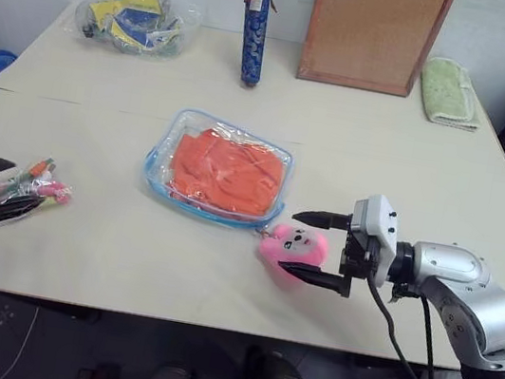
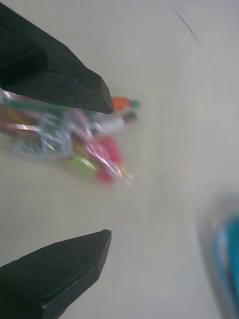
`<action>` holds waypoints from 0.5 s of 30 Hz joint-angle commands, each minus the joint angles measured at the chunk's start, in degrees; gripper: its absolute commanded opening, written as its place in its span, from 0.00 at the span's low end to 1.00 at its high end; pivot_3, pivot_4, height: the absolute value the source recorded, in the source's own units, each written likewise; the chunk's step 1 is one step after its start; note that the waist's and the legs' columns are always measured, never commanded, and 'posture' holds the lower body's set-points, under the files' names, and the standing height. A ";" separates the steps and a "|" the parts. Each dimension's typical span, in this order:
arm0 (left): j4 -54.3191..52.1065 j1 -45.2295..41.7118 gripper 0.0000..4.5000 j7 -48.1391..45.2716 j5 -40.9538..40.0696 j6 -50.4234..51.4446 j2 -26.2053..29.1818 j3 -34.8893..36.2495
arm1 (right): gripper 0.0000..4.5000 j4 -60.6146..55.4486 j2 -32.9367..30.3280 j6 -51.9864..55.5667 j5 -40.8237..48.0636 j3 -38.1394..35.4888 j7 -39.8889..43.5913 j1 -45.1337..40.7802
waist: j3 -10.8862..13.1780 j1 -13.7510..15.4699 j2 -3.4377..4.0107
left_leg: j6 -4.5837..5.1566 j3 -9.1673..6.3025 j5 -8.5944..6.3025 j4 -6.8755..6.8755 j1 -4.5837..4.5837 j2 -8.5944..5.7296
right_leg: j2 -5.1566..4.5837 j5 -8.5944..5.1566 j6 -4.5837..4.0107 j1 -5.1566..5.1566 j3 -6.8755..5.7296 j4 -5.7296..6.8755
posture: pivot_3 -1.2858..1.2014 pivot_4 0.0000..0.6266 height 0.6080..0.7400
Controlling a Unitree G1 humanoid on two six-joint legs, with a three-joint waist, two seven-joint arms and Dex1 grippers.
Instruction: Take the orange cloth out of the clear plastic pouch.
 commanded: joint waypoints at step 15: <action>47.15 -55.40 0.88 -0.79 33.17 -61.39 -10.72 -51.05 | 1.00 -10.98 -3.77 4.17 4.37 -9.13 -6.00 5.93 | -0.02 1.11 -0.08 | -0.07 0.87 -0.03 0.07 -0.02 -0.08 | 0.53 0.01 0.01 -0.08 0.14 0.03 | 0.52 0.24 1.00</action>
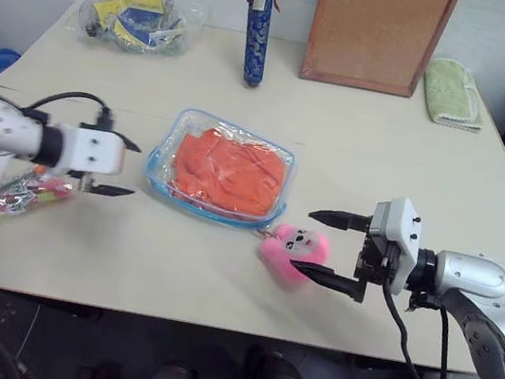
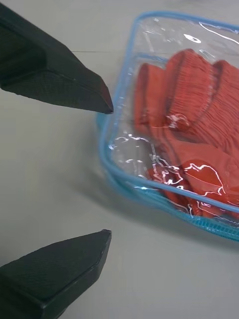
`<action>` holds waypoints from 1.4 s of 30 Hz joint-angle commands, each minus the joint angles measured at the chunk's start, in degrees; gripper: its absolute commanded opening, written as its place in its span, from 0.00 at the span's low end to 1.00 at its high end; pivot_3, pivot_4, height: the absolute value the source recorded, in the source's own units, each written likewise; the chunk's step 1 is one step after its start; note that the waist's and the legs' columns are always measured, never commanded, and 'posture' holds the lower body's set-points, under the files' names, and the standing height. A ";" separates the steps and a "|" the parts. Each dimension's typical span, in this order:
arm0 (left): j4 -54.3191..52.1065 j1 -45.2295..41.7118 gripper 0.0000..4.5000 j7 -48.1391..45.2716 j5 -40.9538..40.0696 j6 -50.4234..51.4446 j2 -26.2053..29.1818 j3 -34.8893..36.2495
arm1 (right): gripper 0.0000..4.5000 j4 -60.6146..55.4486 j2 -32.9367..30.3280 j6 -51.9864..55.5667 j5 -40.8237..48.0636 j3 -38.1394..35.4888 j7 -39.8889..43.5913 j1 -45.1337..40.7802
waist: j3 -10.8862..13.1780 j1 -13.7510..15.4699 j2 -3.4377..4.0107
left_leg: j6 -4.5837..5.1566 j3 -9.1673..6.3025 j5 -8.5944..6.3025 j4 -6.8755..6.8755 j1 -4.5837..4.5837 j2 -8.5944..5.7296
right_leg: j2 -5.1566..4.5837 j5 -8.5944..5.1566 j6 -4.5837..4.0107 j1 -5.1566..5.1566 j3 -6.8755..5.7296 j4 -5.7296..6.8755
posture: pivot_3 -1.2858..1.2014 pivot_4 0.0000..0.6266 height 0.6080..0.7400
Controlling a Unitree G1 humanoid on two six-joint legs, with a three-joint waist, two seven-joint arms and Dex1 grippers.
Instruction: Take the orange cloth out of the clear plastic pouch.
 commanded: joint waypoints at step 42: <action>-55.23 27.93 0.01 15.87 2.70 59.13 -11.98 -2.03 | 1.00 -10.66 -2.12 6.04 3.82 -21.82 -12.55 22.41 | -0.06 0.40 -0.10 | 0.08 -0.38 -0.02 -0.06 0.30 0.12 | -0.03 0.04 0.08 0.30 0.72 0.08 | 0.52 0.24 1.00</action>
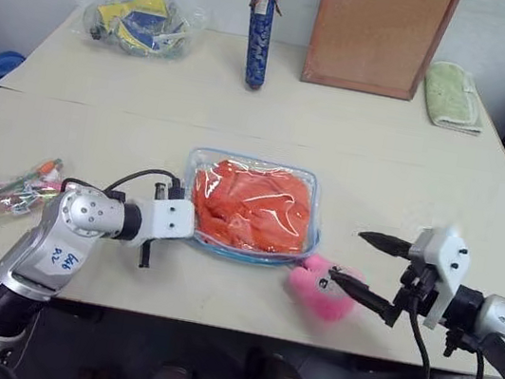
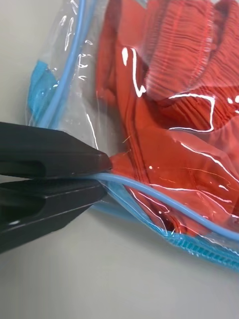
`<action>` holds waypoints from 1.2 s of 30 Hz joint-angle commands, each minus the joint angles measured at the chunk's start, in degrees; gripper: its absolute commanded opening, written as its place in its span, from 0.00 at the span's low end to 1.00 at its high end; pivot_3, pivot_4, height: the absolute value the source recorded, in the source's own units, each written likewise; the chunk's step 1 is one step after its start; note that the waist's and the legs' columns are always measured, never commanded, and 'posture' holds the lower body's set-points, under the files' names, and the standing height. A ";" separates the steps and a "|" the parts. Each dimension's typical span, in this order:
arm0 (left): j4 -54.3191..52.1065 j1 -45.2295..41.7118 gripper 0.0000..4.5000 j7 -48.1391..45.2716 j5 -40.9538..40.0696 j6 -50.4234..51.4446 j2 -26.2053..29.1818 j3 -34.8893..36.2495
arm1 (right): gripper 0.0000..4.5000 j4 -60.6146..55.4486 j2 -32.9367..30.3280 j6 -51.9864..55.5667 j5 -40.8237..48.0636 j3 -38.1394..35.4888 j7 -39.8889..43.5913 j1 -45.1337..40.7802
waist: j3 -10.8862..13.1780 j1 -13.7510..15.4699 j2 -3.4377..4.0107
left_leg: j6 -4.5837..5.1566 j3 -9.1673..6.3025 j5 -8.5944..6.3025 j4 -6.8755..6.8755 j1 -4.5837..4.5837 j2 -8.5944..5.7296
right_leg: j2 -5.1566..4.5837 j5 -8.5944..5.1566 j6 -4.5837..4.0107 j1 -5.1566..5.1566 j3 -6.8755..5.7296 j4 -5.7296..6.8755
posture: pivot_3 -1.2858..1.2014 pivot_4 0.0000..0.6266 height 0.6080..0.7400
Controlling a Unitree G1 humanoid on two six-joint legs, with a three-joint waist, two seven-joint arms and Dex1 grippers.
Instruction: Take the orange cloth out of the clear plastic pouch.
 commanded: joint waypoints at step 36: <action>7.72 -4.04 0.54 -18.55 -34.96 3.08 8.54 15.85 | 0.49 1.83 18.23 -7.00 1.44 8.60 -12.54 18.75 | -0.01 -0.44 0.04 | -0.01 -0.11 -0.18 -0.07 0.29 0.12 | 0.12 -0.13 0.00 0.47 -0.08 -0.43 | 0.52 0.24 1.00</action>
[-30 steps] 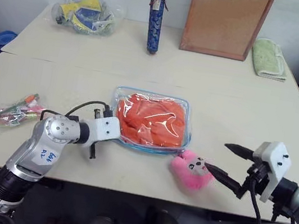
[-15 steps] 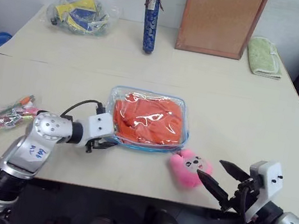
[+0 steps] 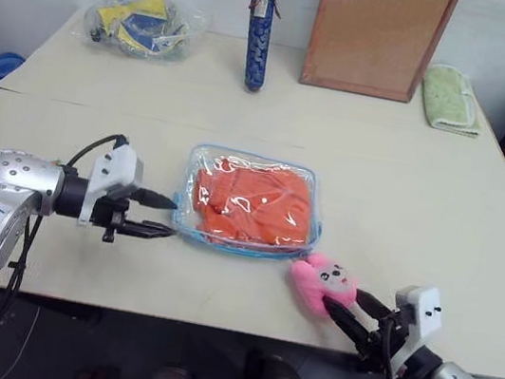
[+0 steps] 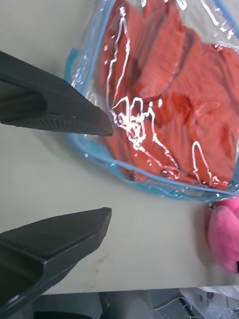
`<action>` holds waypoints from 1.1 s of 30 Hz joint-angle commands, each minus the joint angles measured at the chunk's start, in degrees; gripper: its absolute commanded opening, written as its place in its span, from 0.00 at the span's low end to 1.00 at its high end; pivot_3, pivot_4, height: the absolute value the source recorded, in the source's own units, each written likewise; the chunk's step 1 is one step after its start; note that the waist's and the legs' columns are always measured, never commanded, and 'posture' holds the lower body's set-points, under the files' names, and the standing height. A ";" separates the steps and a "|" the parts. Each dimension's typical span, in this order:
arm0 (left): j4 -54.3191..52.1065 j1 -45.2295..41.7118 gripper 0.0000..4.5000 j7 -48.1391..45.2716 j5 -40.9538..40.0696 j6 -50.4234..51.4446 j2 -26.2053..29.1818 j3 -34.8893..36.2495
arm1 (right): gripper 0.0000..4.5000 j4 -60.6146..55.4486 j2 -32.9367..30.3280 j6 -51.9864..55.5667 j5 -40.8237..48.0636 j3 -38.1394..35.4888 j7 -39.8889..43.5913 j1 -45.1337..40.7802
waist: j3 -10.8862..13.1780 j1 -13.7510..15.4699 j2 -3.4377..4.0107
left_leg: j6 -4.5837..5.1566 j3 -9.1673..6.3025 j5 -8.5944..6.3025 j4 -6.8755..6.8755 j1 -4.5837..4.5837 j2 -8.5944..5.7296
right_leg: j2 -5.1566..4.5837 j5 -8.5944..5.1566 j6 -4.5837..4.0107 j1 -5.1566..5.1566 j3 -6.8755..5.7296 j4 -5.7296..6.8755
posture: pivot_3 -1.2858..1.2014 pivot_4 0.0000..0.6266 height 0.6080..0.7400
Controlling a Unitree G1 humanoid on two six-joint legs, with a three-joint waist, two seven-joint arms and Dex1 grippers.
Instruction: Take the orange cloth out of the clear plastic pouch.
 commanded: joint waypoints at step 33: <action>6.42 -14.61 0.54 0.93 0.77 -7.14 -8.85 -11.25 | 0.06 -0.20 -32.52 -23.52 -23.01 12.58 33.32 -32.84 | 0.03 0.12 -0.03 | -0.03 -0.04 -0.01 0.10 -0.06 -0.03 | 0.01 0.00 0.05 0.01 -0.13 -0.10 | 0.52 0.24 1.00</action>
